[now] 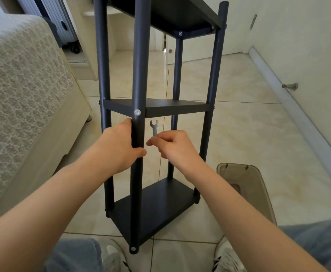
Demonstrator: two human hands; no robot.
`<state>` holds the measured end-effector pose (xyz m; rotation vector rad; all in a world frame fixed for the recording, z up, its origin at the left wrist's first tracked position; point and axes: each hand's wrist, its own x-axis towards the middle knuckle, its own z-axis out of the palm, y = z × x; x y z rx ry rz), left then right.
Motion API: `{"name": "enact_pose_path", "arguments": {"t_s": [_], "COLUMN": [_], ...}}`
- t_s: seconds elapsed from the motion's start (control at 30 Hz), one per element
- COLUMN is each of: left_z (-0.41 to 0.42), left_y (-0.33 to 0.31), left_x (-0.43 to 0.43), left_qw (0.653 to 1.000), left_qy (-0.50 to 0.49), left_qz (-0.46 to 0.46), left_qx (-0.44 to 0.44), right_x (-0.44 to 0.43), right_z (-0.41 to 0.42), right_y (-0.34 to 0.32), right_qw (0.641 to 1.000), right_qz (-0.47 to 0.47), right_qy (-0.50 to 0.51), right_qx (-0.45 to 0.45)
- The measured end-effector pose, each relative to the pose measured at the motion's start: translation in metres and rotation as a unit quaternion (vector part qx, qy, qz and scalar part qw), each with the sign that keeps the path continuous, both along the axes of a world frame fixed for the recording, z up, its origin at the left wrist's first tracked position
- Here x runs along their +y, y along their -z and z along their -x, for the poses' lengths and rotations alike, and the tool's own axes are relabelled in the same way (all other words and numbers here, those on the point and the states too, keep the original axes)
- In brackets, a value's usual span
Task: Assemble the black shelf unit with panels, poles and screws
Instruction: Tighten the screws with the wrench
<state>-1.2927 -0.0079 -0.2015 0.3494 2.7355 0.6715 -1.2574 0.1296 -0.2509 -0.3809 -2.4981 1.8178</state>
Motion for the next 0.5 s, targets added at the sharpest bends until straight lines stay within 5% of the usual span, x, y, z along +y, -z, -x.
{"name": "enact_pose_path", "arguments": {"t_s": [0.5], "left_z": [0.006], "left_y": [0.002], "left_x": [0.0], "left_qw": [1.0], "left_qy": [-0.008], "left_qz": [0.002], "left_qx": [0.008], "right_x": [-0.006], "right_z": [0.014], "right_y": [-0.005], "right_qw": [0.998], "right_qz": [0.037], "right_qy": [0.0], "right_qx": [0.059]}}
